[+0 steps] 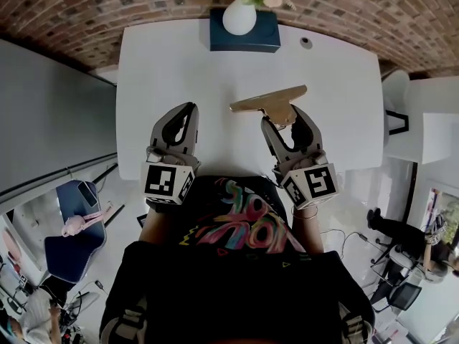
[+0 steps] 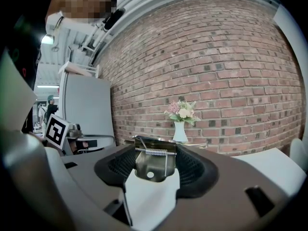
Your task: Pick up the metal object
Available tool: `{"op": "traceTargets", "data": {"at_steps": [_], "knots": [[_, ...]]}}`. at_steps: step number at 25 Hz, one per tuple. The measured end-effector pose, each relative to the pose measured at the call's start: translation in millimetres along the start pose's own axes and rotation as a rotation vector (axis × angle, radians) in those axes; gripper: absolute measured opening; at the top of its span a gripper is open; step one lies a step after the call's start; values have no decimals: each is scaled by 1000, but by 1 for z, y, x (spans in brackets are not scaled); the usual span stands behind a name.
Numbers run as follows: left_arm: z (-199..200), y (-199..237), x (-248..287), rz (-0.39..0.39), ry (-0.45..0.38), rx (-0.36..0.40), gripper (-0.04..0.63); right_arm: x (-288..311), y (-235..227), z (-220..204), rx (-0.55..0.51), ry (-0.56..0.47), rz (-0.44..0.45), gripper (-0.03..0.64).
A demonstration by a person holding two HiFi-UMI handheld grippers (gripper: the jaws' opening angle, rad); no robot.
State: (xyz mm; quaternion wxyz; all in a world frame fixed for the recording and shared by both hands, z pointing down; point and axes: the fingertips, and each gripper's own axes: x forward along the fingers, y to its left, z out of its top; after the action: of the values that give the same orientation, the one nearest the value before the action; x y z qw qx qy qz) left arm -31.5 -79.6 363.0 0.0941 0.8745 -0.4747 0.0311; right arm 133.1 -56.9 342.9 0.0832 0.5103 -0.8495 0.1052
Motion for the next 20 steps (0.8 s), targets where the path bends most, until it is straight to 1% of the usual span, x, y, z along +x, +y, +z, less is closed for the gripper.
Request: {"op": "traceTargets", "data": {"at_steps": [9,20], "knots": [[0,5,-3,9,2,1,35,5,1,-1,-7,9,5,282],[1,13,0,22,2,-3,35,12,-7,1,21,10,-19,282]]}}
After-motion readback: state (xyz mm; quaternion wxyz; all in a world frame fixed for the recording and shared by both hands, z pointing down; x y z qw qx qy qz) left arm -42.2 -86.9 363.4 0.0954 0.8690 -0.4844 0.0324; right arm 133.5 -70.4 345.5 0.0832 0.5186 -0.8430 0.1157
